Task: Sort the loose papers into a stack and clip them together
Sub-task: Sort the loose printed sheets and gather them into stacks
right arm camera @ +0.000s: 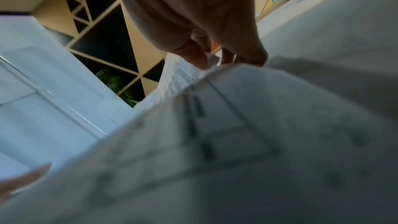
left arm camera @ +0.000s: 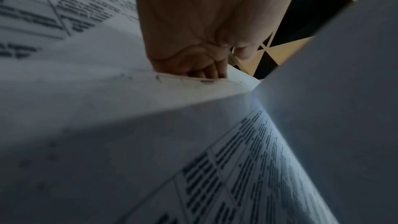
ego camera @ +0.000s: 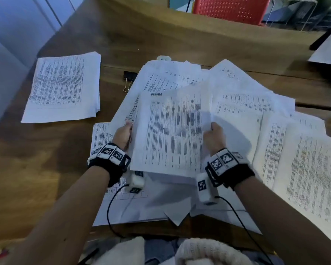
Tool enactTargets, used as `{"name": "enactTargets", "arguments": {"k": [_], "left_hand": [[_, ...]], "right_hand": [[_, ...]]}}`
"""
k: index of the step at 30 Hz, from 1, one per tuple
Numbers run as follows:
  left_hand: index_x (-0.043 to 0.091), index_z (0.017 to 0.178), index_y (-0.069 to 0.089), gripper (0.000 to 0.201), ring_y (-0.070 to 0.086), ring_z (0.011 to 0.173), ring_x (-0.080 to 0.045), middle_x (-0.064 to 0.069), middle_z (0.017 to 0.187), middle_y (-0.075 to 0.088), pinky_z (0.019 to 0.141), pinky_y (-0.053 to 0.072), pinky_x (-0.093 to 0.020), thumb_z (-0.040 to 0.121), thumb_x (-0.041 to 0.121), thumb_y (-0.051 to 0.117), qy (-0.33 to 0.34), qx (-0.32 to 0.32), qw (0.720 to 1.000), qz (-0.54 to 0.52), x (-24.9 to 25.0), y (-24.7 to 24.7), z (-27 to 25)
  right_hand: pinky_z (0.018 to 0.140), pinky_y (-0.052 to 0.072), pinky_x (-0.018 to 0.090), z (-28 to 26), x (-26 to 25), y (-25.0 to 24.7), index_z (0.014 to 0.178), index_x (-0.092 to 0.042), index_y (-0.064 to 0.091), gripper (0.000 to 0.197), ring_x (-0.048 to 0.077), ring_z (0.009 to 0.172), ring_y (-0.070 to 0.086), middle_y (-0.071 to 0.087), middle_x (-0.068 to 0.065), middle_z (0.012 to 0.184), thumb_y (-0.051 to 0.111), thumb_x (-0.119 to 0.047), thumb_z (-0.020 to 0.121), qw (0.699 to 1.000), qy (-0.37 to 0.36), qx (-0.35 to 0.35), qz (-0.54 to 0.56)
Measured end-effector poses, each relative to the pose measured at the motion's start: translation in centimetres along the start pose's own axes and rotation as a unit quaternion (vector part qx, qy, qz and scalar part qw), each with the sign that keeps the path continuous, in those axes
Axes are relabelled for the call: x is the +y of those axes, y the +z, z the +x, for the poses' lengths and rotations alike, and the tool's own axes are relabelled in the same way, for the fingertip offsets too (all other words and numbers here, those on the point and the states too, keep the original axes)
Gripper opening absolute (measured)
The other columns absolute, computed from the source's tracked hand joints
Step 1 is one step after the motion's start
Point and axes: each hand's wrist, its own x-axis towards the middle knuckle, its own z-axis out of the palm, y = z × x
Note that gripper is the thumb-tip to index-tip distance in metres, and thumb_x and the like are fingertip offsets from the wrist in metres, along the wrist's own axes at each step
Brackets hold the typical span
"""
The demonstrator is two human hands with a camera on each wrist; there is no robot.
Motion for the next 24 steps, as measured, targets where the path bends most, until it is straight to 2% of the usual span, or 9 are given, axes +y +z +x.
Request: {"name": "enactTargets", "arguments": {"k": [2, 3, 5, 7, 10, 14, 20, 22, 24], "left_hand": [[0.008, 0.099, 0.064, 0.051, 0.069, 0.054, -0.012, -0.008, 0.060, 0.071, 0.056, 0.053, -0.020, 0.097, 0.048, 0.033, -0.014, -0.030, 0.999, -0.022, 0.2, 0.2, -0.1], [0.007, 0.099, 0.065, 0.045, 0.071, 0.063, -0.014, -0.008, 0.070, 0.074, 0.064, 0.056, -0.021, 0.094, 0.046, 0.042, -0.007, -0.054, 0.998, -0.005, 0.2, 0.4, -0.1], [-0.004, 0.109, 0.060, 0.035, 0.064, 0.093, -0.026, -0.016, 0.098, 0.068, 0.084, 0.052, -0.032, 0.088, 0.024, 0.062, 0.010, -0.066, 0.994, 0.091, 0.3, 0.4, -0.1], [-0.002, 0.096, 0.058, 0.013, 0.056, 0.094, -0.026, -0.017, 0.092, 0.061, 0.077, 0.047, -0.031, 0.086, 0.005, 0.062, 0.050, -0.050, 0.978, 0.198, 0.3, 0.5, 0.1], [0.001, 0.109, 0.059, 0.024, 0.058, 0.107, -0.035, -0.023, 0.112, 0.062, 0.088, 0.045, -0.036, 0.088, 0.013, 0.060, 0.092, -0.004, 0.942, 0.322, 0.6, 0.9, 0.6], [-0.004, 0.117, 0.058, 0.042, 0.056, 0.111, -0.038, -0.026, 0.120, 0.058, 0.092, 0.044, -0.039, 0.087, 0.026, 0.062, 0.125, 0.043, 0.922, 0.363, 2.6, 0.8, 1.6], [0.007, 0.120, 0.059, 0.051, 0.048, 0.120, -0.041, -0.023, 0.128, 0.054, 0.101, 0.041, -0.045, 0.082, 0.040, 0.062, 0.150, 0.065, 0.893, 0.420, 5.3, -1.3, 4.4], [0.005, 0.116, 0.058, 0.033, 0.054, 0.111, -0.034, -0.019, 0.116, 0.058, 0.091, 0.043, -0.037, 0.089, 0.024, 0.060, 0.145, 0.041, 0.894, 0.423, 6.3, -1.3, 4.2], [0.004, 0.116, 0.057, 0.030, 0.057, 0.105, -0.031, -0.018, 0.113, 0.060, 0.085, 0.043, -0.034, 0.089, 0.018, 0.061, 0.147, 0.036, 0.909, 0.389, 6.6, -1.2, 4.6]], "right_hand": [[0.081, 0.049, 0.040, -0.5, 0.0, 1.1, 0.101, -0.006, 0.049, 0.028, 0.031, 0.096, 0.052, 0.050, 0.016, 0.107, 0.036, 0.005, 0.079, 1.000, 0.015, 0.002, -0.014], [0.086, 0.050, 0.046, -0.9, -0.4, 1.5, 0.117, -0.004, 0.043, 0.039, 0.035, 0.102, 0.052, 0.048, 0.018, 0.116, 0.038, 0.005, 0.080, 1.000, 0.015, -0.003, -0.004], [0.071, 0.053, 0.039, -1.6, -1.4, 2.1, 0.133, -0.006, 0.027, 0.052, 0.029, 0.087, 0.057, 0.050, 0.018, 0.109, 0.041, 0.005, 0.085, 0.998, -0.008, -0.034, 0.044], [0.046, 0.041, 0.022, -2.7, -2.7, 2.5, 0.138, -0.010, 0.019, 0.060, 0.014, 0.055, 0.047, 0.051, 0.006, 0.078, 0.041, 0.008, 0.086, 0.994, -0.067, -0.054, 0.067], [0.046, 0.043, 0.025, -4.3, -5.1, 3.2, 0.136, -0.007, 0.031, 0.053, 0.018, 0.046, 0.046, 0.052, 0.003, 0.062, 0.042, 0.008, 0.087, 0.967, -0.253, -0.036, 0.003], [0.051, 0.041, 0.032, -4.9, -7.0, 3.9, 0.095, 0.006, 0.060, 0.020, 0.025, 0.049, 0.048, 0.049, 0.008, 0.058, 0.045, 0.006, 0.082, 0.910, -0.410, 0.023, -0.058], [0.063, 0.033, 0.028, -2.3, -7.1, 4.0, 0.075, -0.017, 0.047, 0.021, 0.021, 0.063, 0.043, 0.042, -0.003, 0.060, 0.045, -0.007, 0.093, 0.979, -0.201, -0.015, 0.033], [0.073, 0.038, 0.029, -1.4, -7.2, 4.0, 0.108, -0.012, 0.052, 0.017, 0.024, 0.082, 0.051, 0.056, 0.003, 0.080, 0.043, -0.007, 0.094, 0.988, -0.144, -0.050, 0.017], [0.096, 0.039, 0.041, -0.5, -6.9, 4.1, 0.140, -0.007, 0.024, 0.050, 0.031, 0.118, 0.045, 0.052, 0.014, 0.124, 0.044, -0.010, 0.094, 0.988, -0.104, -0.104, -0.044]]}}
